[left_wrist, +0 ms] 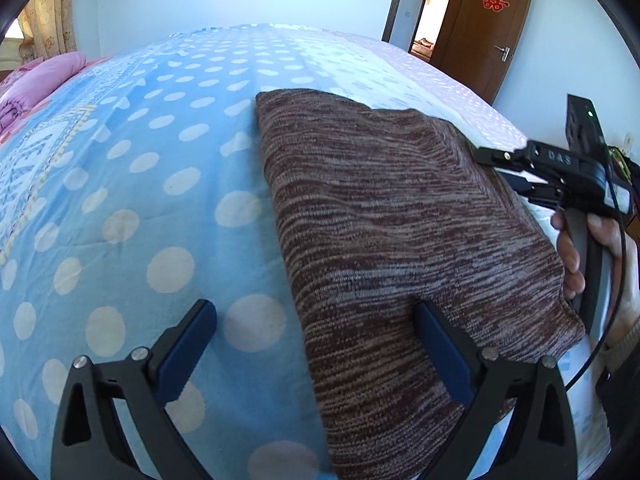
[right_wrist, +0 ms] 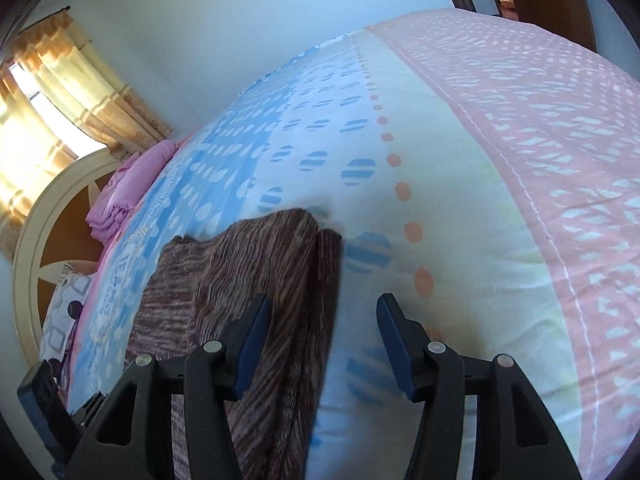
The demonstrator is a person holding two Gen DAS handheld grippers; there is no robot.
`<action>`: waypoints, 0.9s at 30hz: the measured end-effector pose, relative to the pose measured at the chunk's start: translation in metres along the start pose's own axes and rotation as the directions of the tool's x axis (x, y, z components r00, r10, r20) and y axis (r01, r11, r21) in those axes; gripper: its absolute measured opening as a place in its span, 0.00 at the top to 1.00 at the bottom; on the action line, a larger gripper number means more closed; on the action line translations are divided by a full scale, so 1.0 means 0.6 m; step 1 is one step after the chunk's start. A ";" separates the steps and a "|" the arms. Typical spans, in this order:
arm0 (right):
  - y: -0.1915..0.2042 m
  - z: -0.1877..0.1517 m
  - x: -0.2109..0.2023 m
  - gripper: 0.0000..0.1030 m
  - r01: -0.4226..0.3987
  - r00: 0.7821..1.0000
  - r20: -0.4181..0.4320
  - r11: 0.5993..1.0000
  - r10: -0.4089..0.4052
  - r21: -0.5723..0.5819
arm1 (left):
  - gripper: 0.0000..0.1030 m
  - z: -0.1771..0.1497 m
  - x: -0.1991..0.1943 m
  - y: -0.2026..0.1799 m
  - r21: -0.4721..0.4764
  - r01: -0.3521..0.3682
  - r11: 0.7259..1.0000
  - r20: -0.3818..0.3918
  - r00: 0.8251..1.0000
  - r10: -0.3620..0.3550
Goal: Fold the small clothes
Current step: 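Close the left gripper on the brown sweater stack edge beside the right gripper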
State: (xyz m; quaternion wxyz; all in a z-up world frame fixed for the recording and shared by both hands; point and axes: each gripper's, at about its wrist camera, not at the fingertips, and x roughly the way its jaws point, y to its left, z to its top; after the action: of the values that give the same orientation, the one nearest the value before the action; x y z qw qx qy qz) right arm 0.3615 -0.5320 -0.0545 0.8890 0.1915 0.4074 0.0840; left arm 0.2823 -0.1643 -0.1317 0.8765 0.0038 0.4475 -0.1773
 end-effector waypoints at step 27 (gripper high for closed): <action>0.021 0.020 0.064 0.65 -0.064 0.997 -0.036 0.998 0.063 -0.024 | 0.02 0.000 0.004 -0.012 0.032 0.049 0.998 0.000 0.999 -0.049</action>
State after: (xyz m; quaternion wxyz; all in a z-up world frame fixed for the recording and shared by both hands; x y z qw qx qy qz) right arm 0.3956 -0.5119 -0.0689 0.8809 0.1918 0.4154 0.1208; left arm 0.2813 -0.1717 -0.1323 0.8721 0.0068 0.4441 -0.2056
